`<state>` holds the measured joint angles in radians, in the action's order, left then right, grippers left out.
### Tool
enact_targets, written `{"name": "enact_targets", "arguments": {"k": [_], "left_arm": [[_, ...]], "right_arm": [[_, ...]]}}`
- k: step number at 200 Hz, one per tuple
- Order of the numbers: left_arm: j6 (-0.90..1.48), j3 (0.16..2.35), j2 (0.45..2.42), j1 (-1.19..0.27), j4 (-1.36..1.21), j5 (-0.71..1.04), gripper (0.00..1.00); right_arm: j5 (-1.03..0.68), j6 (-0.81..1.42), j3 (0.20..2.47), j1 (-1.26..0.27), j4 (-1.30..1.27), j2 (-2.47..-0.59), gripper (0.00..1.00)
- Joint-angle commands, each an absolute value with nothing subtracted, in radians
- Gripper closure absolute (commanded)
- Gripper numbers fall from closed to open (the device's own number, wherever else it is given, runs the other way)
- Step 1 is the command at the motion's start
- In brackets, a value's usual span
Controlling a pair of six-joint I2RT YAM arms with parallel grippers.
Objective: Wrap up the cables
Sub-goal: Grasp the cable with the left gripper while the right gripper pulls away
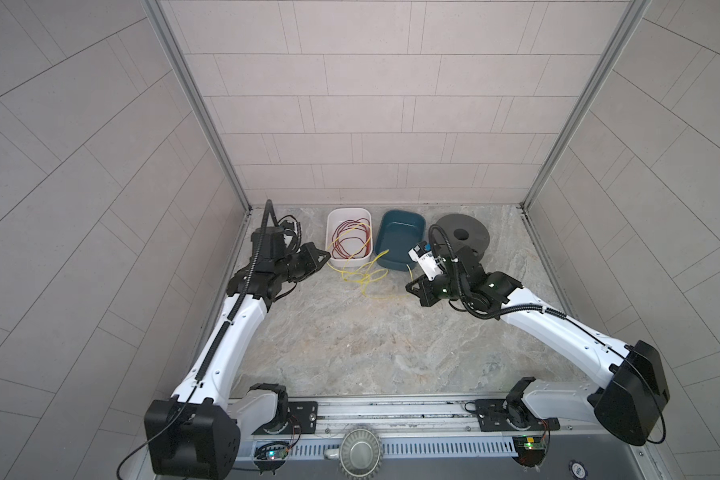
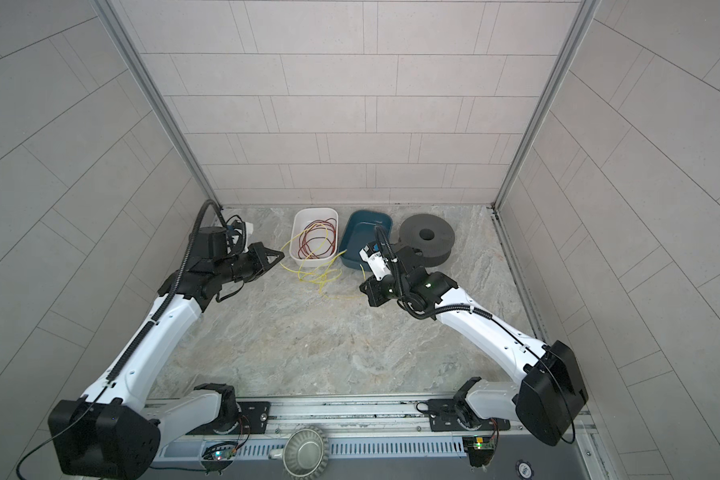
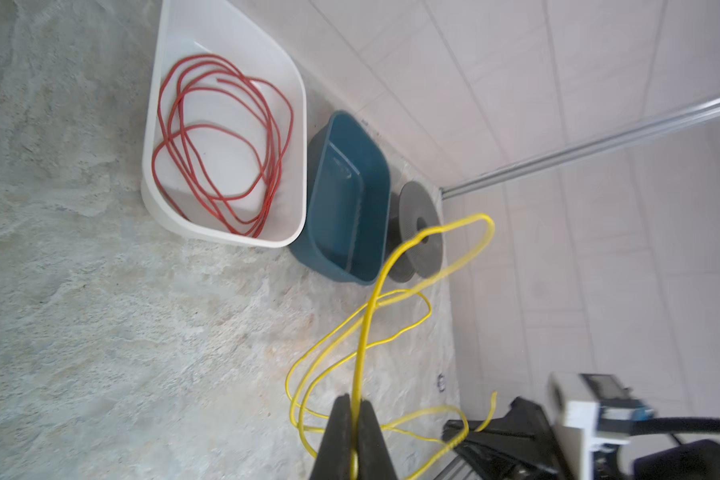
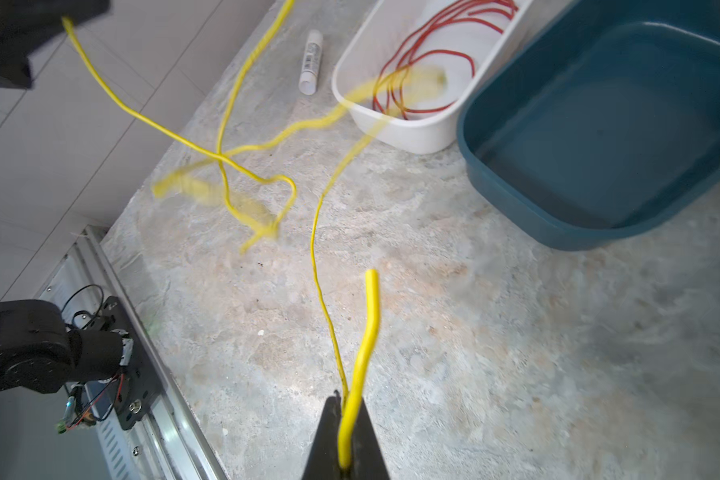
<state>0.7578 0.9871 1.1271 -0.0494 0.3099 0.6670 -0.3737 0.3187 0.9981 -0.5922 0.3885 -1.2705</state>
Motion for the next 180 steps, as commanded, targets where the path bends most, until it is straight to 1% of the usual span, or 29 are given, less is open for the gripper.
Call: {"name": "enact_targets", "arguments": {"k": [1, 19, 38, 61, 99, 130, 161, 180], "left_arm": [[0.935, 0.961, 1.102, -0.006, 0.144, 0.762, 1.0], [0.957, 0.967, 1.093, 0.007, 0.131, 0.776, 1.0], [1.022, 0.961, 1.086, 0.033, 0.071, 0.828, 1.0], [1.199, 0.904, 1.07, 0.099, -0.119, 0.876, 1.0], [1.286, 0.881, 1.038, 0.176, -0.176, 0.856, 1.0], [1.415, 0.859, 1.065, 0.201, -0.335, 0.873, 1.0], [1.425, 0.852, 1.083, 0.22, -0.344, 0.877, 1.0], [1.405, 0.852, 1.083, 0.241, -0.32, 0.876, 1.0]], "right_arm": [[-0.284, 0.37, 0.971, -0.559, 0.42, -1.247, 1.0], [-0.249, 0.397, 0.955, -0.525, 0.424, -1.242, 1.0], [-0.199, 0.44, 0.934, -0.467, 0.44, -1.232, 1.0], [-0.148, 0.489, 0.899, -0.381, 0.453, -1.196, 1.0], [-0.075, 0.51, 0.871, -0.26, 0.505, -1.106, 1.0], [-0.021, 0.552, 0.842, -0.104, 0.565, -1.04, 1.0], [-0.014, 0.548, 0.845, 0.013, 0.607, -1.025, 1.0], [-0.044, 0.536, 0.848, 0.102, 0.623, -1.032, 1.0]]}}
